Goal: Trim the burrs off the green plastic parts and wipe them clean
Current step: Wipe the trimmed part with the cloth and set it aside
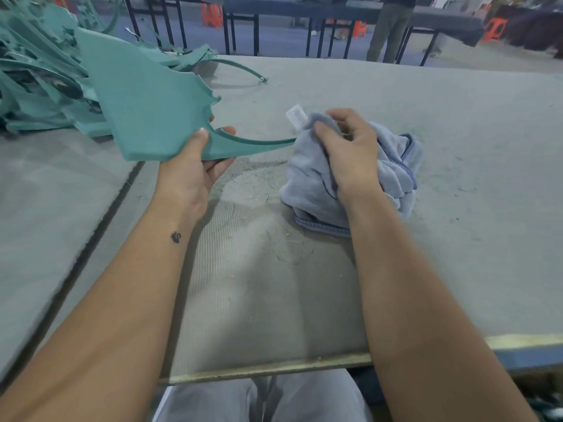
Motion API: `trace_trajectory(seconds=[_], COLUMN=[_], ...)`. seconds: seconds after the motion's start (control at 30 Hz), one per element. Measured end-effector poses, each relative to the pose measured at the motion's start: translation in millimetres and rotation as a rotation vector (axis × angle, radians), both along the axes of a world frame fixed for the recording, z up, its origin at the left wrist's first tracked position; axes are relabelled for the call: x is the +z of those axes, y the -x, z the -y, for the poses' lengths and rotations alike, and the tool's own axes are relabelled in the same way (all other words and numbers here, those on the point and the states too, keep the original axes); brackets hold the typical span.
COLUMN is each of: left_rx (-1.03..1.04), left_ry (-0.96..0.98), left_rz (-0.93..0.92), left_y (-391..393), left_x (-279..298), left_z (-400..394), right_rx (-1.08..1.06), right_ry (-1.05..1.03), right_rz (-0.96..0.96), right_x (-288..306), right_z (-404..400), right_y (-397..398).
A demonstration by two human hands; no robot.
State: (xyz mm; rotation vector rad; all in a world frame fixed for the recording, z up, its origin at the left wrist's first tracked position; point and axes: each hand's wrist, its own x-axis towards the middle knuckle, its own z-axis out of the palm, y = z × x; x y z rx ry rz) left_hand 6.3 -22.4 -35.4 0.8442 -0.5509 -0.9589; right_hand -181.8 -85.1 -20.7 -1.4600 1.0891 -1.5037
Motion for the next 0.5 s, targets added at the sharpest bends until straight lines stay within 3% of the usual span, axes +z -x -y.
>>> trace_trajectory(seconds=[0.23,0.5], left_rx=[-0.049,-0.049], left_ry=[-0.018,-0.023], left_rz=[0.035,0.045], left_y=[4.1,4.7], left_x=[-0.4,-0.7], left_z=[0.9,1.4], right_rx=[-0.064,-0.104], right_ry=[-0.097,-0.023], right_rz=[-0.068,-0.186], right_x=[-1.6,-6.9], right_z=[2.2,7.2], right_y=[2.3,1.5])
